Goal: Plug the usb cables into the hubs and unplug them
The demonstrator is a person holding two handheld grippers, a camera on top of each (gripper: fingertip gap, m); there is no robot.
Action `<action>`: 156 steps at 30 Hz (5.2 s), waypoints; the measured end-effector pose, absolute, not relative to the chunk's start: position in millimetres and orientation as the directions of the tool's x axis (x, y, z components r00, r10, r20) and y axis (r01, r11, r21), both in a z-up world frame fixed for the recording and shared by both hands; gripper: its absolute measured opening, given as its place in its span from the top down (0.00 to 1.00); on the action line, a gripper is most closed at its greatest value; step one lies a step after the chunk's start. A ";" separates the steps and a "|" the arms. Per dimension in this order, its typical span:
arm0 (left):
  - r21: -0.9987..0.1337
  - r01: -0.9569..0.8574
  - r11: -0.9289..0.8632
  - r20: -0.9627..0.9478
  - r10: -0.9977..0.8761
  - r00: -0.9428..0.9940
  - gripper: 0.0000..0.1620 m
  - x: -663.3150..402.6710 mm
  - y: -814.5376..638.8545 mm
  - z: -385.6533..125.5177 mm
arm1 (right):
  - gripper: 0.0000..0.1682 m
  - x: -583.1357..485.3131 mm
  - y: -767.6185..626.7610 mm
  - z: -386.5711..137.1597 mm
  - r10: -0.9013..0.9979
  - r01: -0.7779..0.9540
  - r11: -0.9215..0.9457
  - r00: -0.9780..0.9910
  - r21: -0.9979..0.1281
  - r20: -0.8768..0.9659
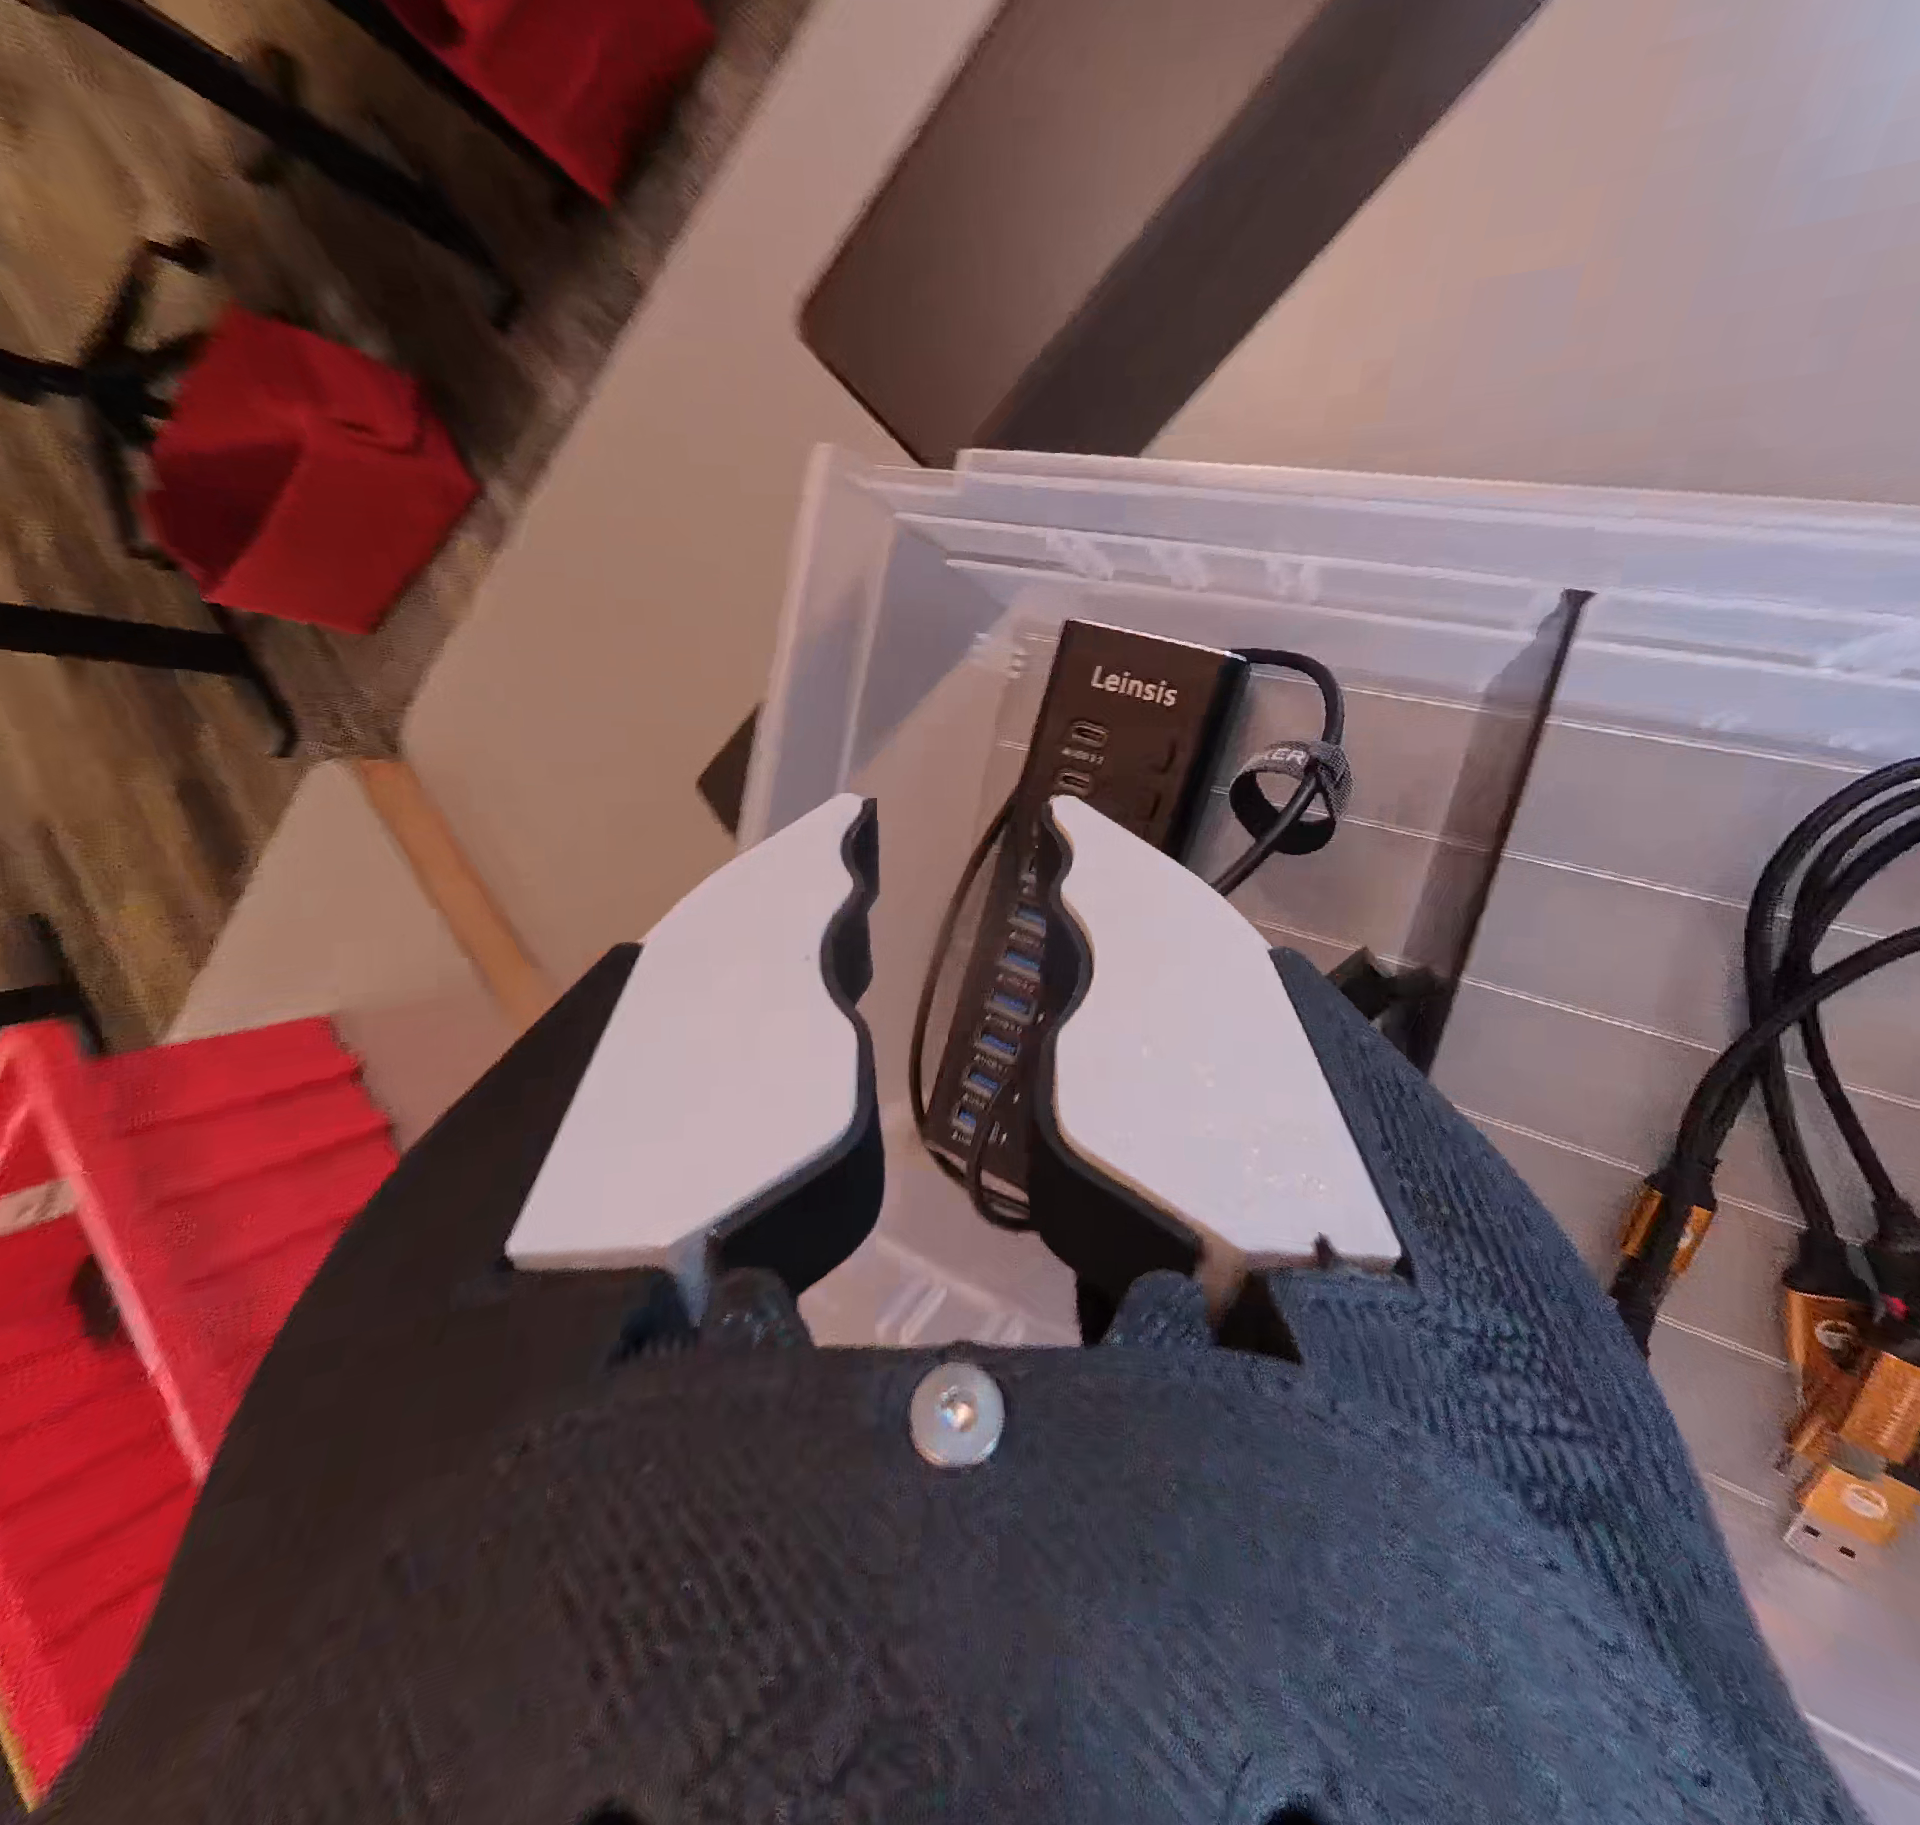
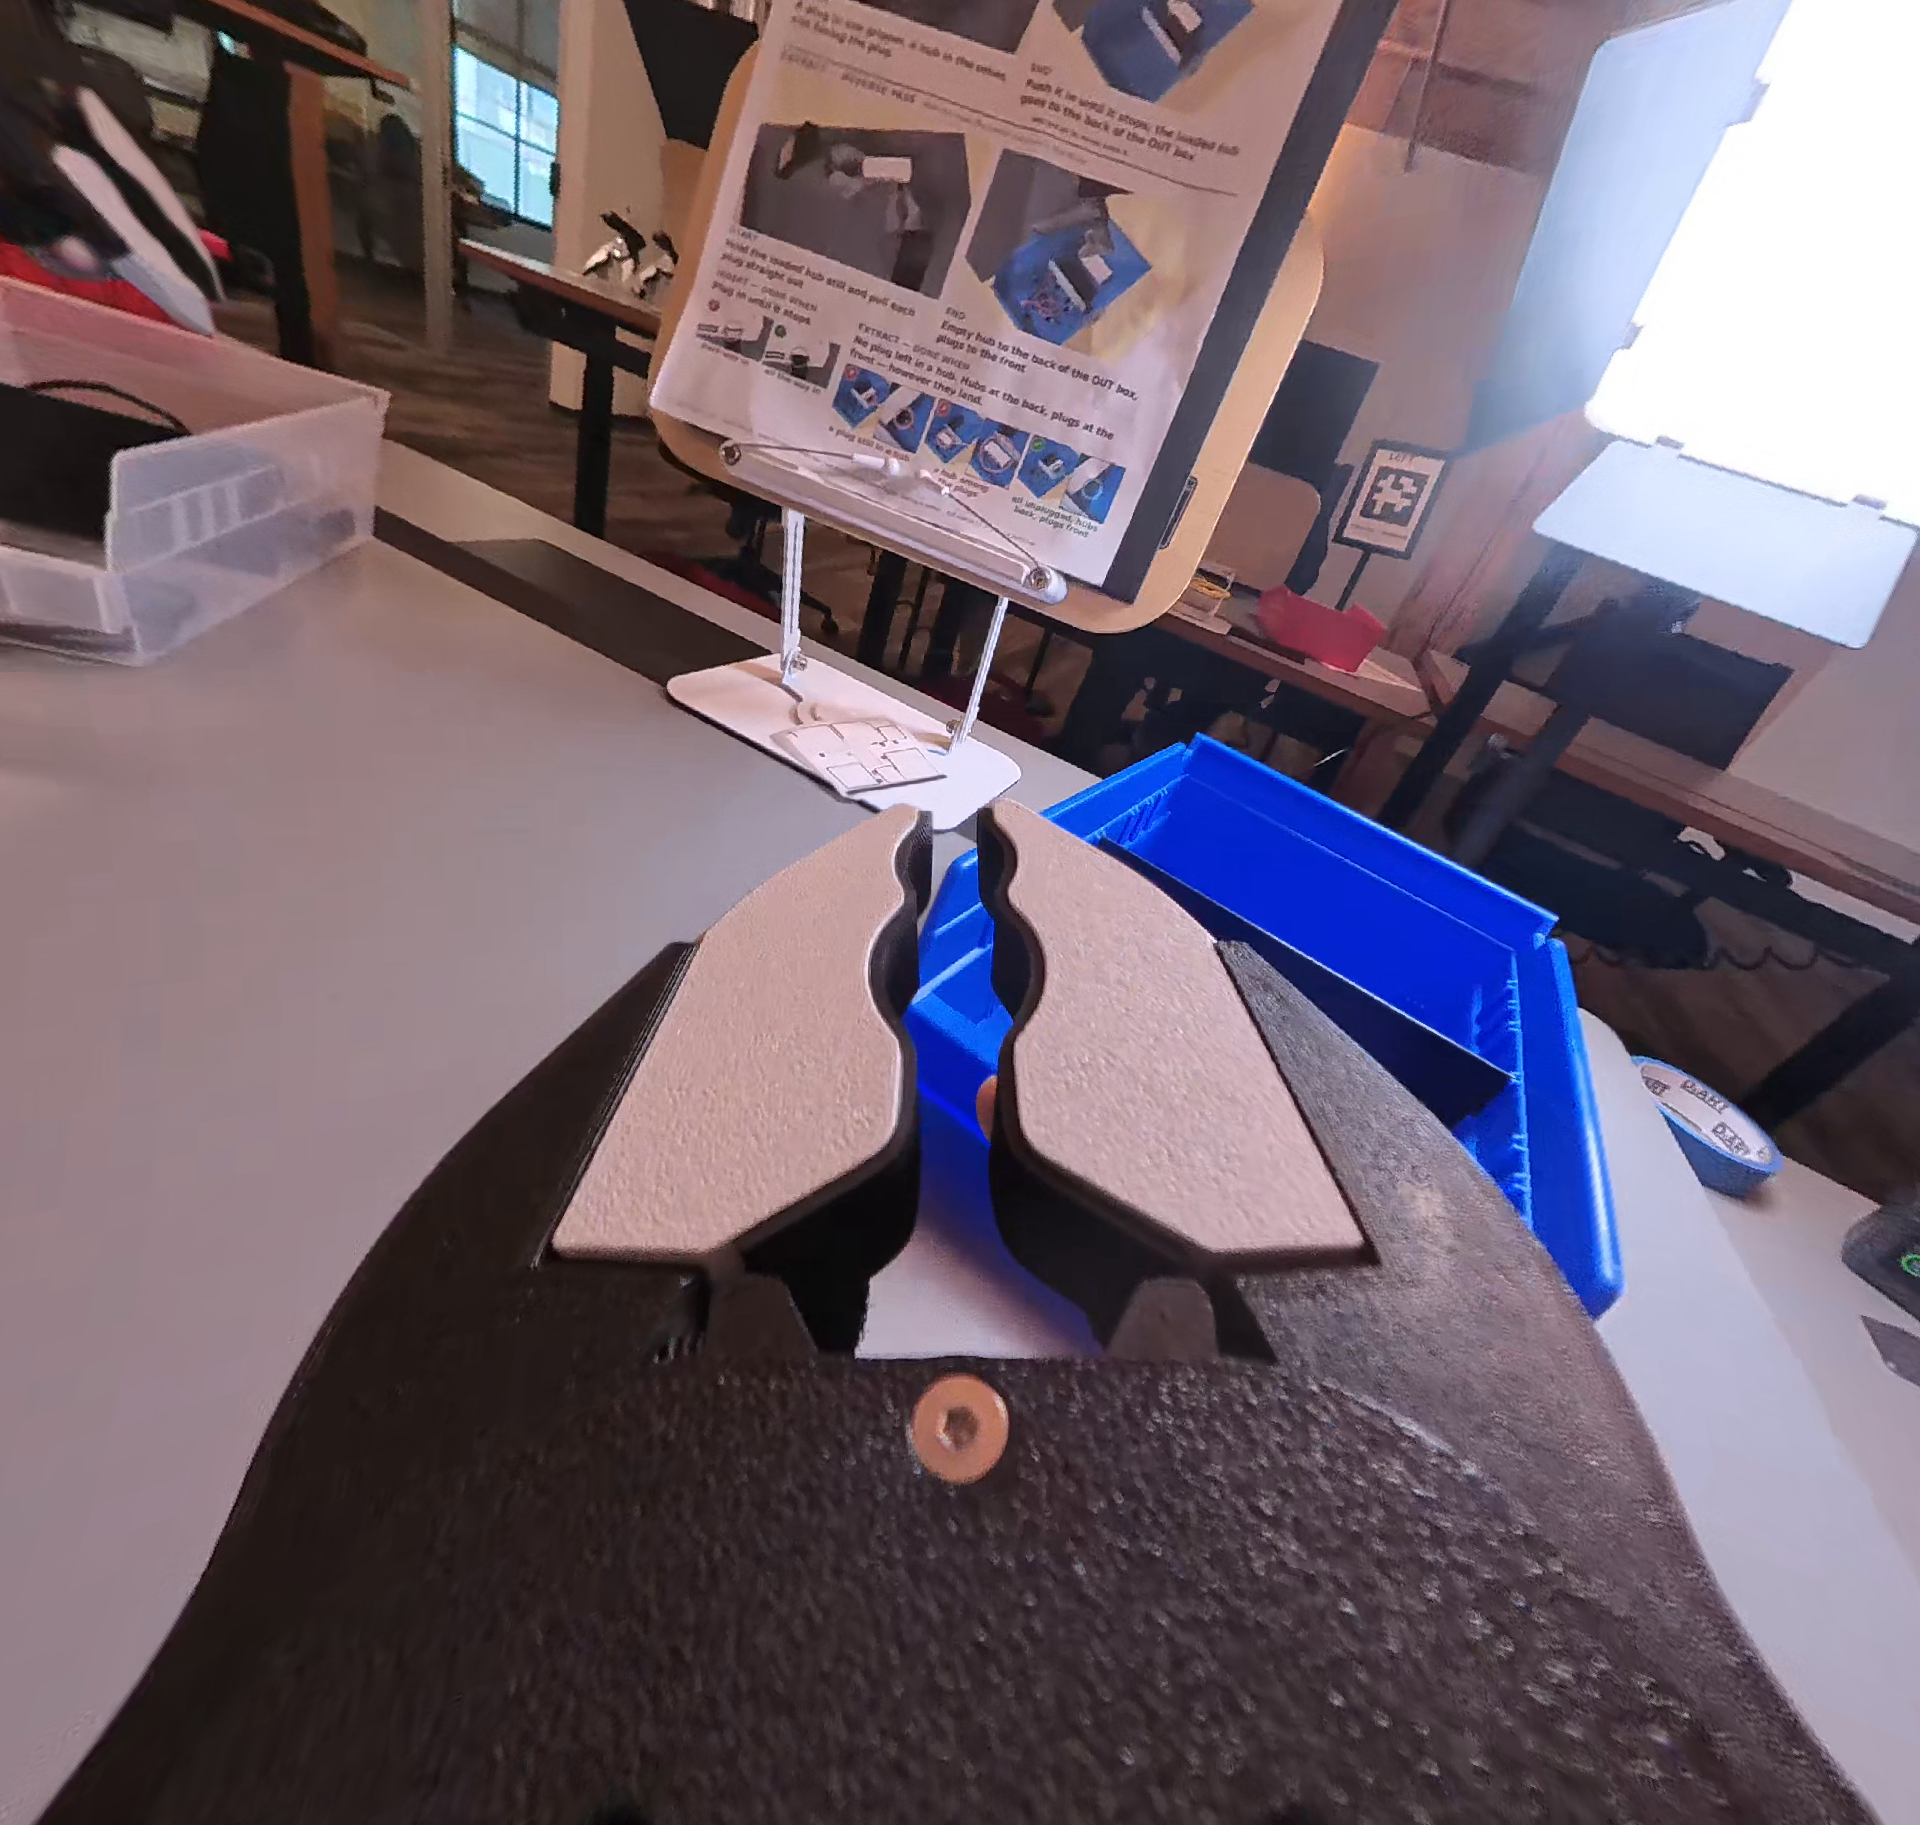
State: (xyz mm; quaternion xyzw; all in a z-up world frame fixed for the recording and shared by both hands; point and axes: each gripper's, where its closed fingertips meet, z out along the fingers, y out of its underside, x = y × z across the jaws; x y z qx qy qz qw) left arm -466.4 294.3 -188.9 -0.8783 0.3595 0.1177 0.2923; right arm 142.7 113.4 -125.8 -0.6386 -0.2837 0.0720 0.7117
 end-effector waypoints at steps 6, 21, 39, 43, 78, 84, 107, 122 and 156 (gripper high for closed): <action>-0.184 -0.737 -0.650 -0.211 -0.707 0.675 0.70 -455.9 303.1 -261.2 | 0.95 137.3 110.6 -130.9 0.504 0.289 0.184 0.793 -0.940 0.342; 0.018 -0.782 -0.624 -0.117 -0.778 0.618 0.63 -463.1 290.3 -300.3 | 0.94 123.5 109.7 -145.1 0.584 0.245 0.171 0.755 -0.954 0.299; -0.283 -0.859 -0.427 -0.735 -0.479 0.480 0.97 -425.5 242.4 -116.6 | 0.94 103.0 94.4 -132.1 0.629 0.251 0.254 0.691 -0.934 0.357; -0.295 -0.858 -0.420 -0.746 -0.460 0.481 1.00 -421.0 239.3 -117.7 | 0.94 98.4 81.8 -122.3 0.623 0.252 0.298 0.679 -0.921 0.388; -0.638 -0.664 -0.390 -0.422 -0.543 0.726 0.61 -427.3 296.3 -122.6 | 0.94 93.8 97.6 -135.5 0.679 0.255 0.229 0.650 -0.940 0.342; -0.799 -0.579 -0.163 -0.493 -0.374 0.786 0.61 -389.6 264.2 2.6 | 0.94 54.1 92.6 -109.3 0.724 0.224 0.293 0.583 -0.930 0.368; -0.968 0.148 -0.203 0.219 -0.970 0.102 0.61 -29.1 54.0 -94.6 | 0.61 -61.3 44.2 -160.2 0.990 0.243 -0.005 0.137 -0.970 0.029; -0.915 0.187 -0.359 0.305 -0.915 -0.263 0.72 -35.3 22.3 -105.3 | 0.61 -43.2 -33.4 -151.8 0.511 0.245 -0.597 -0.617 -0.764 -0.598; -0.871 -0.161 -0.465 0.457 -0.885 0.086 0.73 -45.0 70.9 -179.4 | 0.84 -22.0 22.1 -229.8 0.701 0.582 -0.504 -0.157 -0.638 -0.696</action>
